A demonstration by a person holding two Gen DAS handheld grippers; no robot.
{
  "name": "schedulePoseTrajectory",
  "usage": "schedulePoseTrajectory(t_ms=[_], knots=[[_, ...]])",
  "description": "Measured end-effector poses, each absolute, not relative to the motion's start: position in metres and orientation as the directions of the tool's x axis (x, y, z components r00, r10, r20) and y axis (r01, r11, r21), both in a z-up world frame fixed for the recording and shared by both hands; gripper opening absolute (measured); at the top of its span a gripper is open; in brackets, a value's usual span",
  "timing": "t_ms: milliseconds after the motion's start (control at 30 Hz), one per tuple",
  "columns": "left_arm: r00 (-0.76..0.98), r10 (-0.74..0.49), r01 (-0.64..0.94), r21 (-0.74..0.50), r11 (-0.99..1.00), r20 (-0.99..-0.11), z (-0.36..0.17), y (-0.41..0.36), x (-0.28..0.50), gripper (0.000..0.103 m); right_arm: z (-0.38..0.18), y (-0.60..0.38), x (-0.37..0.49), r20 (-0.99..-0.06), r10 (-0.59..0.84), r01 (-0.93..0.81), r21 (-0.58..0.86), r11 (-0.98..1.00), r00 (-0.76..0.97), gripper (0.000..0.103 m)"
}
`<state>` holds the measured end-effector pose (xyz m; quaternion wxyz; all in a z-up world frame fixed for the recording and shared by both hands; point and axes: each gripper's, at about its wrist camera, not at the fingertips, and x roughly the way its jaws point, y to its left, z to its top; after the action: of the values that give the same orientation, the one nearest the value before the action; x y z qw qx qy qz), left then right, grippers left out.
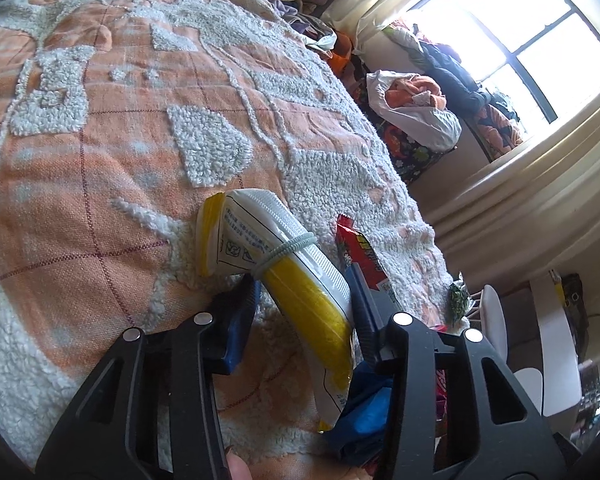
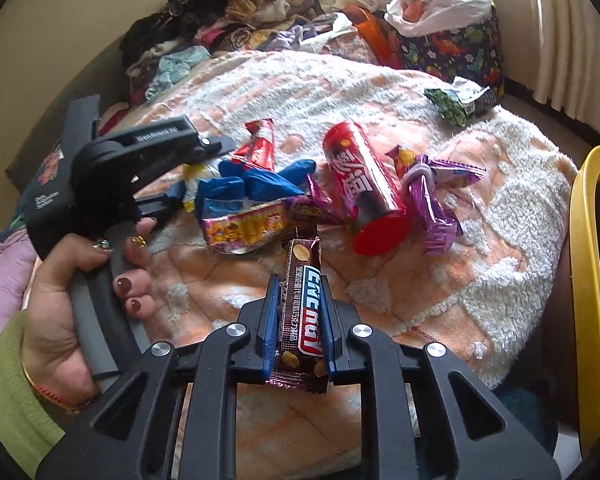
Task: Collect trash
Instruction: 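Grasp the yellow-white packet with left tool while right tool grasps the brown chocolate bar, then lift both held items and carry them over the yellow-rimmed bin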
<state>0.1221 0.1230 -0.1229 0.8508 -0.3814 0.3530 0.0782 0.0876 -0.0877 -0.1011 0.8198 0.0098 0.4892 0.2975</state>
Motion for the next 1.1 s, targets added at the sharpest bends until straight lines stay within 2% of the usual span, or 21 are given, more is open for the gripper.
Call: schedulePoseTrajectory(t_ms=[167, 633, 1100], knots=[[0.742, -0.149, -0.387, -0.600, 0.700, -0.653, -0.121, 0.125, 0.117, 0.028, -0.091, -0.093, 0.082, -0.767, 0.518, -0.494, 0.305, 0.814, 0.380, 0.017], [0.781, -0.138, -0.308, -0.567, 0.764, -0.609, -0.083, 0.114, 0.098, 0.027, -0.060, -0.105, 0.061, -0.672, 0.563, -0.542, 0.277, 0.793, 0.481, 0.017], [0.813, -0.152, -0.197, -0.511, 0.837, -0.562, -0.042, 0.075, 0.095, 0.027, -0.038, -0.132, 0.055, -0.631, 0.574, -0.507, 0.312, 0.803, 0.521, 0.017]])
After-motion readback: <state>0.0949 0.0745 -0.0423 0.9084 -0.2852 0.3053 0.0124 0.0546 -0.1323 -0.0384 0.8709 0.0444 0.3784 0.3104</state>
